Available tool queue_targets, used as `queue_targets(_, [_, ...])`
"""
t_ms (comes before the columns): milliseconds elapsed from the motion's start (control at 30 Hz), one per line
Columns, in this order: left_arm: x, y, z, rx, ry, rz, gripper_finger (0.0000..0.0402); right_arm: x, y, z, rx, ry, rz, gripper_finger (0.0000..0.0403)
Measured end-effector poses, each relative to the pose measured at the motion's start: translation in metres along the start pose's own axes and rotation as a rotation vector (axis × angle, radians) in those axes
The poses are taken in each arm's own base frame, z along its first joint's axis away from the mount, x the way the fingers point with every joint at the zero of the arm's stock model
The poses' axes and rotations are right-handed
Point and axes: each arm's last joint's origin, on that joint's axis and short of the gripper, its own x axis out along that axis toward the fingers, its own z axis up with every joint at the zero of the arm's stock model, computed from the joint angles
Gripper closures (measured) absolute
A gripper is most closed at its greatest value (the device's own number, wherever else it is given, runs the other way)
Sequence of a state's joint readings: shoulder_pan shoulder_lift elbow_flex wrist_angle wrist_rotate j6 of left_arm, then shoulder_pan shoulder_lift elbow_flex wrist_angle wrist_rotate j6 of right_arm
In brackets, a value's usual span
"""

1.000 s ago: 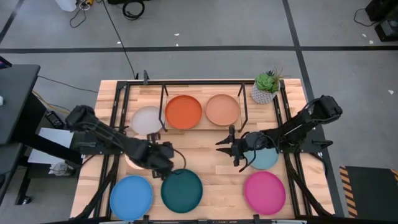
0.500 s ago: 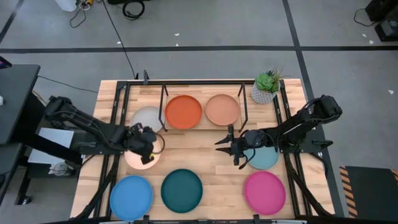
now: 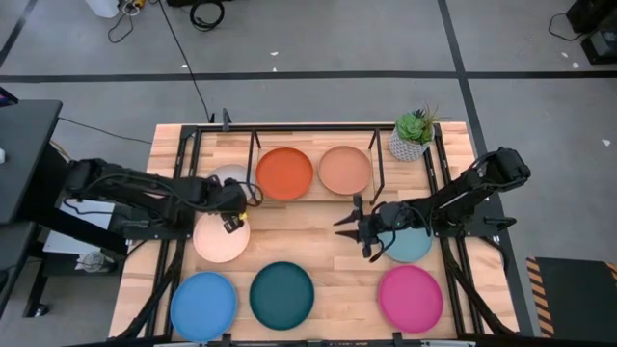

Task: Place and stack plates onto a shelf
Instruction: Stack the gray plate on top of the brown plate on the shelf

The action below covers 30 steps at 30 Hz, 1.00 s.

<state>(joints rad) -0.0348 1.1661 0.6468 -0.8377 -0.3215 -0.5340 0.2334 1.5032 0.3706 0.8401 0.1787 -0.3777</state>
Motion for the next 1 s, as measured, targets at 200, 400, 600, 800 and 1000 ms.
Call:
queue_targets(200, [0.017,0.002,0.006,0.076,0.082,0.01,0.0227,-0.001,0.005,0.0,0.026,0.013,0.026,0.0282])
queue_targets(400, [0.026,0.004,0.008,0.108,0.149,-0.02,0.0259,-0.002,0.012,0.0,0.06,0.031,0.043,0.0282])
queue_targets(600, [0.027,0.005,0.008,0.144,0.157,-0.023,0.0332,-0.005,0.021,0.002,0.058,0.044,0.022,0.0282])
queue_targets(800, [0.027,0.005,0.007,0.141,0.167,-0.024,0.0387,-0.006,0.025,0.004,0.05,0.047,0.006,0.0282])
queue_targets(1000, [0.017,0.007,0.009,0.093,0.185,-0.019,0.0386,-0.006,0.025,0.004,0.05,0.047,0.006,0.0282])
